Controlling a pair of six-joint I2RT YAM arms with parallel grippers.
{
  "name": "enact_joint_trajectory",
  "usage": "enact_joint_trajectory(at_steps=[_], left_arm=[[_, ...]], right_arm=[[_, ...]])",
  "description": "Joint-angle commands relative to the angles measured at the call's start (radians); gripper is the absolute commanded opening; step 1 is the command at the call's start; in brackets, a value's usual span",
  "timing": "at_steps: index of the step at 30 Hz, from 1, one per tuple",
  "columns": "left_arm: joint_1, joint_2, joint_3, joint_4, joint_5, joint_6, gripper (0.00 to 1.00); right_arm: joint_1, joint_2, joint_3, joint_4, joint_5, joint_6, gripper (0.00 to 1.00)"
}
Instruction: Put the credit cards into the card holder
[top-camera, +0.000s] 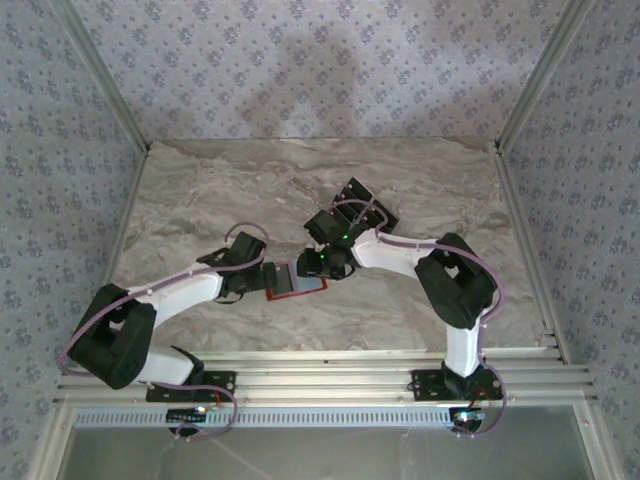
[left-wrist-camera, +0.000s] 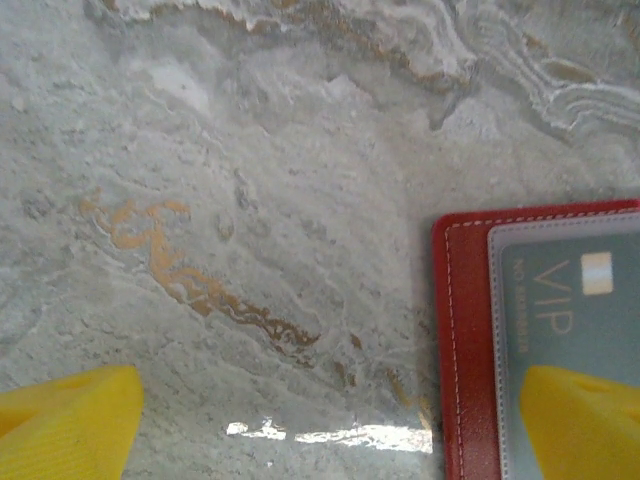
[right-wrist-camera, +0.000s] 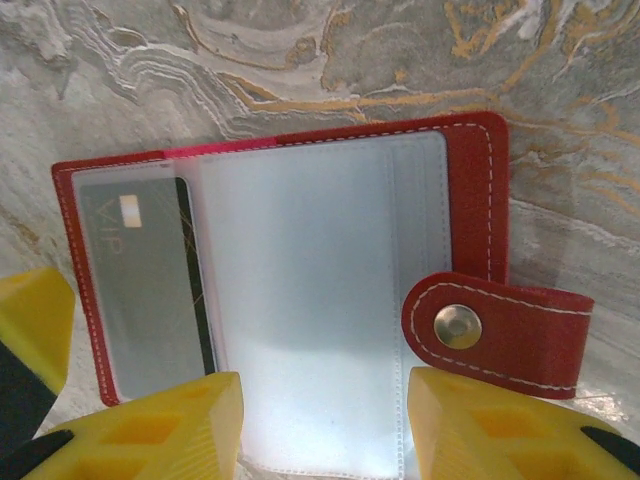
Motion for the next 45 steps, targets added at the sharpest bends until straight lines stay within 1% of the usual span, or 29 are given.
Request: enact_joint_trajectory(at_steps=[1, 10, 19, 25, 34, 45], left_arm=[[-0.008, 0.016, -0.004, 0.016, 0.001, -0.019, 0.97], [-0.017, 0.066, -0.008, 0.043, 0.002, -0.016, 0.97], [-0.025, 0.093, -0.023, 0.073, 0.008, -0.022, 0.96], [-0.029, 0.098, -0.029, 0.084, 0.011, -0.021, 0.96], [-0.028, 0.095, -0.029, 0.089, 0.014, -0.018, 0.96], [-0.029, 0.075, -0.022, 0.076, 0.012, -0.016, 0.96]], right_arm=[[0.005, 0.028, 0.019, -0.004, -0.014, -0.012, 0.49], [0.021, 0.06, 0.019, 0.008, -0.049, -0.004, 0.49], [0.044, 0.059, 0.043, 0.02, -0.081, 0.015, 0.49], [0.047, 0.049, 0.064, 0.037, -0.105, 0.031, 0.49], [0.05, 0.032, 0.089, 0.031, -0.102, 0.037, 0.49], [0.054, 0.061, 0.132, 0.042, -0.124, 0.049, 0.49]])
